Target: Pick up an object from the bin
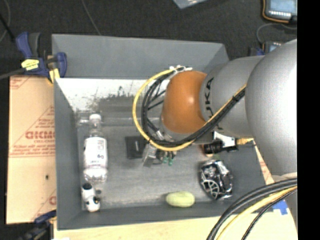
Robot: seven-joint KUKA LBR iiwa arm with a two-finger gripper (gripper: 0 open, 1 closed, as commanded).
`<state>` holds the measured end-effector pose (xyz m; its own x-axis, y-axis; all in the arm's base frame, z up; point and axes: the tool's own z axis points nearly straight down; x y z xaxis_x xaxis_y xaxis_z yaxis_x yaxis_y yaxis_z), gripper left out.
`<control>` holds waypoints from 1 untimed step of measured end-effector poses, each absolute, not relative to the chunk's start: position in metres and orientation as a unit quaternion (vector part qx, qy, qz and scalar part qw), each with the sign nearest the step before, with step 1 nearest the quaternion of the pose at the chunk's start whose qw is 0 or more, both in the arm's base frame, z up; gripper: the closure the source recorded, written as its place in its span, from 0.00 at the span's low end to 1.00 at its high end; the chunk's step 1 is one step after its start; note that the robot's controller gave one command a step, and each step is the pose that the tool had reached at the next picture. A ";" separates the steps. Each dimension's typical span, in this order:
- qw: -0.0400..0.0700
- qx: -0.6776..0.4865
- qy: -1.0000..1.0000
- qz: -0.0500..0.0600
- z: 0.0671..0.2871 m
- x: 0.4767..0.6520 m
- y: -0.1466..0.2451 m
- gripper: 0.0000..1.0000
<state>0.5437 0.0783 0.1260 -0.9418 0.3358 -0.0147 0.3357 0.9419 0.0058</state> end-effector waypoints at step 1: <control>0.010 0.154 0.988 0.002 0.262 0.532 0.077 1.00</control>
Offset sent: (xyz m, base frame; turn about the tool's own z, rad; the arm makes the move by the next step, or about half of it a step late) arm 0.0000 0.0000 0.0000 0.0000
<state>0.5317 0.0772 0.2622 -0.9523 0.3045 -0.0192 0.3045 0.9525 0.0066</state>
